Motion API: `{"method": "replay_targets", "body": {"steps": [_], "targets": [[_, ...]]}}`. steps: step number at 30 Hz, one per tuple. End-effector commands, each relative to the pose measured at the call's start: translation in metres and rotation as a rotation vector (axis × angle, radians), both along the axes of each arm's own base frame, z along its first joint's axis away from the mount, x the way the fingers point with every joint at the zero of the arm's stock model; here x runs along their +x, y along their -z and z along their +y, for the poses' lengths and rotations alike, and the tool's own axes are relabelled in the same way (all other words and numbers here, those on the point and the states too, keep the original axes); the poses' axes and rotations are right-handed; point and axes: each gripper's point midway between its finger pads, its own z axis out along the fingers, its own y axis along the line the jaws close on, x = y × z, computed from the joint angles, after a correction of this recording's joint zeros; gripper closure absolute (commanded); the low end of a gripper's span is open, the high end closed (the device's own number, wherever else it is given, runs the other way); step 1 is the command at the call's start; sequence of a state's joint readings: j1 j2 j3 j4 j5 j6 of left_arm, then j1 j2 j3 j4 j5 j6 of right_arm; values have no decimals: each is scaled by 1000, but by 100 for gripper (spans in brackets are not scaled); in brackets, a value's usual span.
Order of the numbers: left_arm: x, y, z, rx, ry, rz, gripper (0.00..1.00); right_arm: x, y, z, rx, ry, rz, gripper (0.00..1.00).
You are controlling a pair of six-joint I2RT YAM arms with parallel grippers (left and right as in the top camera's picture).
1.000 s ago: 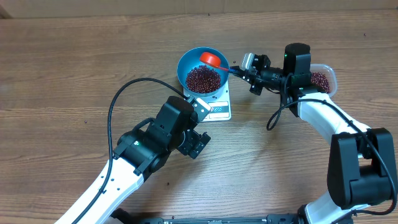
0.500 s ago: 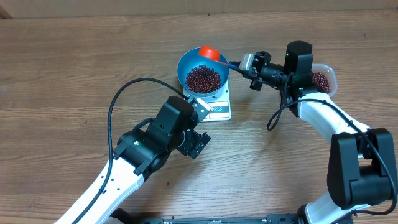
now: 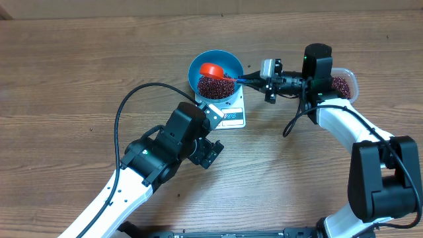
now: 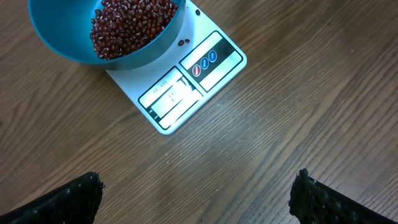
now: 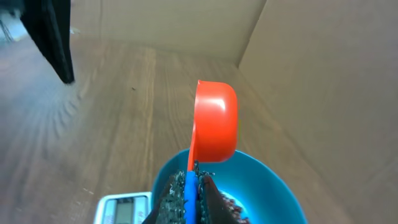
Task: Scoop item into bowl and weigh 150g on scale
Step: 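Tilt the red cup to pour beans into the blue bowl, then move the empty red cup right back to the bean tub, then lower the red cup into the tub and scoop beans again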
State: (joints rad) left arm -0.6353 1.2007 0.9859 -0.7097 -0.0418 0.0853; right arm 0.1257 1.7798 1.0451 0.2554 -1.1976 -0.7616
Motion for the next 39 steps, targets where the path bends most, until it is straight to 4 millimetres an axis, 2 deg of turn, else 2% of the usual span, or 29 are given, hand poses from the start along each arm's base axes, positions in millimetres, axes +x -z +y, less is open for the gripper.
{"method": "replay_targets", "body": {"steps": [1, 5, 10, 15, 20, 23, 26, 31, 39], "targets": [[2, 2, 1, 14, 4, -3, 1, 2, -2, -10, 46, 20, 156, 96], [2, 2, 1, 14, 4, -3, 1, 21, -6, -34, 117, 153, 403, 96], [2, 2, 1, 14, 4, -3, 1, 37, -19, -79, 234, 288, 640, 96], [2, 2, 1, 14, 4, -3, 1, 37, -45, -111, 289, 356, 658, 96], [2, 2, 1, 14, 4, -3, 1, 30, -82, -131, 336, 418, 634, 97], [2, 2, 1, 14, 4, -3, 1, 24, -96, -141, 356, 471, 641, 97], [2, 2, 1, 14, 4, -3, 1, 22, -98, -155, 371, 554, 675, 97], [2, 2, 1, 14, 4, -3, 1, 21, -87, -181, 385, 723, 755, 97], [2, 2, 1, 14, 4, -3, 1, 6, -81, -203, 313, 961, 810, 97]]}}
